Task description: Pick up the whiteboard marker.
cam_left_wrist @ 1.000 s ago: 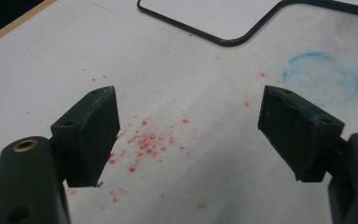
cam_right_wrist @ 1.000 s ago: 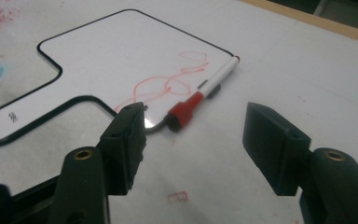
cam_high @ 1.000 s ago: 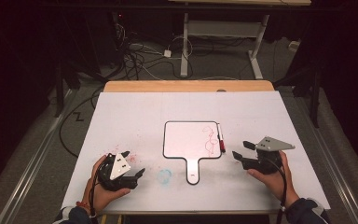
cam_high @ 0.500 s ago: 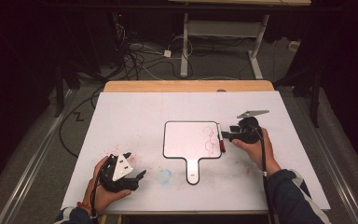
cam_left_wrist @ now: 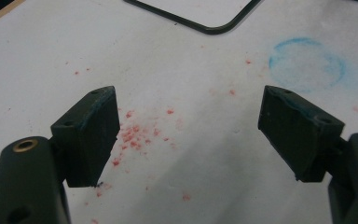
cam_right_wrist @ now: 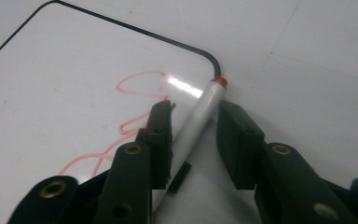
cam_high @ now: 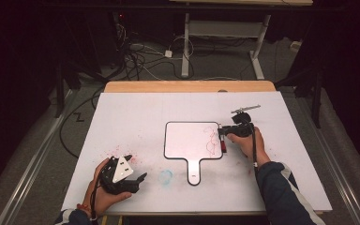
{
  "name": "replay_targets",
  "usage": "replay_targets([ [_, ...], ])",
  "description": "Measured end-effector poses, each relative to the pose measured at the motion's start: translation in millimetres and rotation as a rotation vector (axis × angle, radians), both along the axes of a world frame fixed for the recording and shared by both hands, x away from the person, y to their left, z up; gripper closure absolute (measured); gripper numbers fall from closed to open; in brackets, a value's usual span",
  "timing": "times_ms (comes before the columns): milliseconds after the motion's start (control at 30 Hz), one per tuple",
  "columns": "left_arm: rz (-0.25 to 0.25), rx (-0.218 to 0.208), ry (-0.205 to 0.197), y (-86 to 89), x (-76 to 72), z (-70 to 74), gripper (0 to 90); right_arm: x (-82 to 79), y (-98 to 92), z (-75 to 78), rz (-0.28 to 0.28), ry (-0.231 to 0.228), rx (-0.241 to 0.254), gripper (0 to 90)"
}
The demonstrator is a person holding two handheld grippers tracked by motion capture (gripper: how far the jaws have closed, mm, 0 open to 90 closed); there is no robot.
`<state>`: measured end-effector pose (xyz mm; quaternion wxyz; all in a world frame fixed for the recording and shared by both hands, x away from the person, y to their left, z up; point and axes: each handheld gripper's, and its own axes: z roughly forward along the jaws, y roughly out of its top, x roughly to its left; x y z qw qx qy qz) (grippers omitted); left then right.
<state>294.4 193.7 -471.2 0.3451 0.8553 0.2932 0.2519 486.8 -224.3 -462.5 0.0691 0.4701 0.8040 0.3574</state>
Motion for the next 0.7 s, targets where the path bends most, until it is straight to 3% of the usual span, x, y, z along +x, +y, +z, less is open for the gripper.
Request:
replay_targets([
  [233,-0.002,0.001,0.009,0.3,0.7,-0.8,19.8,-1.5,6.8,1.4,0.022,-0.011,-0.009,80.0],
  [467,-0.003,-0.001,0.016,0.3,1.6,-1.4,19.8,-4.7,6.2,5.7,0.029,-0.029,0.004,81.4],
  [633,0.003,-0.012,0.018,0.6,2.5,-0.7,19.9,-13.0,10.1,17.5,0.054,-0.095,0.016,81.4],
  [700,0.008,-0.055,0.034,0.3,4.9,1.2,19.9,-17.9,11.7,24.0,0.066,-0.126,0.031,81.4],
])
